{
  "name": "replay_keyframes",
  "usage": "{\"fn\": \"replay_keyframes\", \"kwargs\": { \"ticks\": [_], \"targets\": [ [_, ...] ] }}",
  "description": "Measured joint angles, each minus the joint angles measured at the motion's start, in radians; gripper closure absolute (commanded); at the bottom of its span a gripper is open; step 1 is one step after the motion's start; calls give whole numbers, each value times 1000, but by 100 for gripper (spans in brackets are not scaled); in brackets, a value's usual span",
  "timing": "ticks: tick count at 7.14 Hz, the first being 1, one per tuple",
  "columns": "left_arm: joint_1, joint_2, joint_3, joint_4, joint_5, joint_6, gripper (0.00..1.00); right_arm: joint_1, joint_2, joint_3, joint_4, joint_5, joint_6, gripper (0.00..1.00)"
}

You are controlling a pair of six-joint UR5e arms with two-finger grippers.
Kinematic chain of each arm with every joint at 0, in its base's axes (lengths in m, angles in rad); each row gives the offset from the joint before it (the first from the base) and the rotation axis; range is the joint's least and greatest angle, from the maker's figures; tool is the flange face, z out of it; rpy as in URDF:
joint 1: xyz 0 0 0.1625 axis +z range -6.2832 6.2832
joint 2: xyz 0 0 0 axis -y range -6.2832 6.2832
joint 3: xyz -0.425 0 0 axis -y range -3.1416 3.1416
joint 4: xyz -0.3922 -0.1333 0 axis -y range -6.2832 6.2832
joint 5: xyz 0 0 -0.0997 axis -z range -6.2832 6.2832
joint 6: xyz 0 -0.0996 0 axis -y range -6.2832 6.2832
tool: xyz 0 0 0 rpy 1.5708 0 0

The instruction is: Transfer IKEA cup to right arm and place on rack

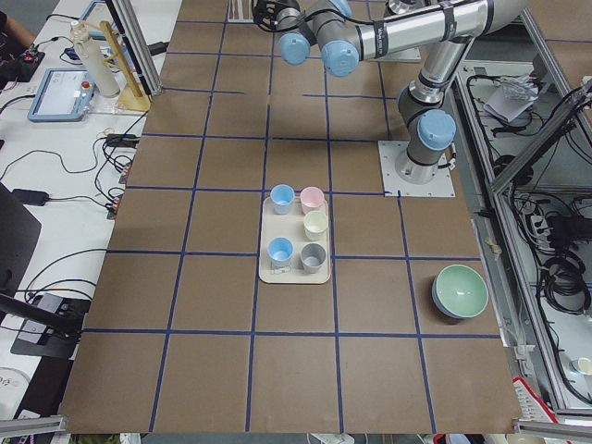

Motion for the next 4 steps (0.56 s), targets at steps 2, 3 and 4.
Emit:
{"fn": "replay_keyframes", "kwargs": {
  "ticks": [2,3,4],
  "targets": [
    [-59,7,-10,0,-64,-3,100,8,-7,12,1,45,-22,0],
    [-75,7,-10,0,-72,-3,100,14,-10,13,-1,87,-40,0],
    [-82,5,-11,-1,-74,-3,100,20,-11,13,-4,113,-75,0]
  ]
}}
